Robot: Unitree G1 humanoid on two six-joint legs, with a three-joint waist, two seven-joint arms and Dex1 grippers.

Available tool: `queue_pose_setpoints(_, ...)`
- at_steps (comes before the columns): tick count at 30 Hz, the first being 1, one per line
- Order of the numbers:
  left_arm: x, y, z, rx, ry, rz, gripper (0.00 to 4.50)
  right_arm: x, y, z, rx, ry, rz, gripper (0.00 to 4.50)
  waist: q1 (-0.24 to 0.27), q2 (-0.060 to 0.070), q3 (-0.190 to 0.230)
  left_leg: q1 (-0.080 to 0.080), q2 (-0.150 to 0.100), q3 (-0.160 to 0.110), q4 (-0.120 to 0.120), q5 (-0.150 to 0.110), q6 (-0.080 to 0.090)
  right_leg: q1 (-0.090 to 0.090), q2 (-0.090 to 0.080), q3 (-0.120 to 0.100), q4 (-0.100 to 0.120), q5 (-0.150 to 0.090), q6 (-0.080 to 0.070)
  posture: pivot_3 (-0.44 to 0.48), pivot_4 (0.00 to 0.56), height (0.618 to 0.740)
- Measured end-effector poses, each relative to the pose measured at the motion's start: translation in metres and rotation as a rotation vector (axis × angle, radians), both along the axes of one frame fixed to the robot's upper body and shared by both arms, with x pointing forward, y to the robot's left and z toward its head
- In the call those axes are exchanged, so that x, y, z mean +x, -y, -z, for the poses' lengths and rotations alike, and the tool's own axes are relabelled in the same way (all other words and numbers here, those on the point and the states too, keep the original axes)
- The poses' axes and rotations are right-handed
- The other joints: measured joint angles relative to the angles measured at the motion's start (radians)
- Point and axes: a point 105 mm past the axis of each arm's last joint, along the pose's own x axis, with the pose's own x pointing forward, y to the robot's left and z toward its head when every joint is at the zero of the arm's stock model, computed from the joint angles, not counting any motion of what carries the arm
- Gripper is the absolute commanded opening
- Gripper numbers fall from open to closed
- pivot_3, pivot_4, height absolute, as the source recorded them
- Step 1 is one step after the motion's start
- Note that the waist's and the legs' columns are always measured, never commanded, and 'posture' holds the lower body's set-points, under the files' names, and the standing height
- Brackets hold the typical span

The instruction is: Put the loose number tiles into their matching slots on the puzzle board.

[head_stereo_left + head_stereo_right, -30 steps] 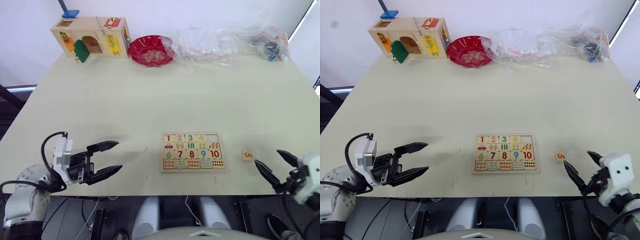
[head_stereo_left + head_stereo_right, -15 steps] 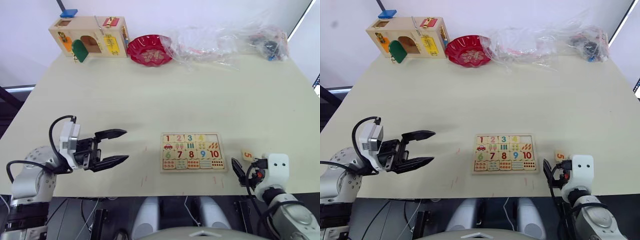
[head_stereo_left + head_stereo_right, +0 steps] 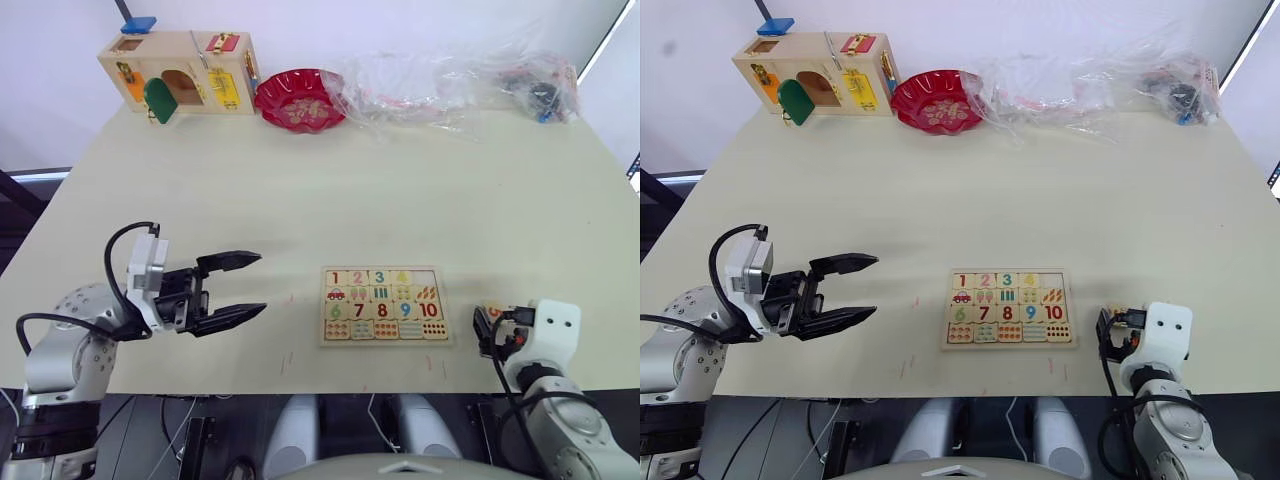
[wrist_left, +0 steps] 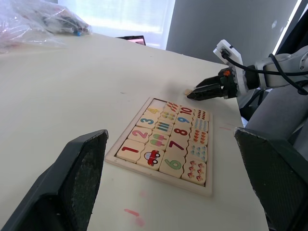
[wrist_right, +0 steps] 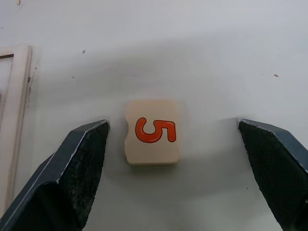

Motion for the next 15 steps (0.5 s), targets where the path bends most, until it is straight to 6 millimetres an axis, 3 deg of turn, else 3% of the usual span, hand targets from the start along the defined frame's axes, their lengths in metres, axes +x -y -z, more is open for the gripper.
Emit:
queue_pose_setpoints(11,0.003,0.0,-0.002,-0.002,-0.009,-0.013,4.5,-0.004,-0.012,0.0,-0.009,-0.008,-0.013,4.43,0.0,-0.001,-0.001,0.0,0.0,-0.001,-0.004,0.0,0.0,-0.001,0.0,-0.001,-0.001,0.0,-0.001,0.0,0.15,0.74)
queue_pose_setpoints(14,0.003,0.0,-0.002,-0.002,-0.01,-0.017,4.5,-0.005,-0.015,0.0,-0.009,-0.009,-0.017,3.46,0.001,-0.001,-0.001,0.0,0.0,-0.001,-0.004,0.0,0.0,-0.001,0.0,-0.001,-0.001,-0.001,-0.001,0.0,0.15,0.74)
queue_pose_setpoints(15,0.003,0.001,-0.002,-0.002,-0.009,-0.017,4.5,-0.005,-0.015,0.0,-0.01,-0.009,-0.017,2.92,0.001,-0.001,-0.001,0.0,0.0,-0.001,-0.004,0.0,0.0,-0.001,0.0,-0.001,-0.001,-0.001,-0.001,0.0,0.15,0.74)
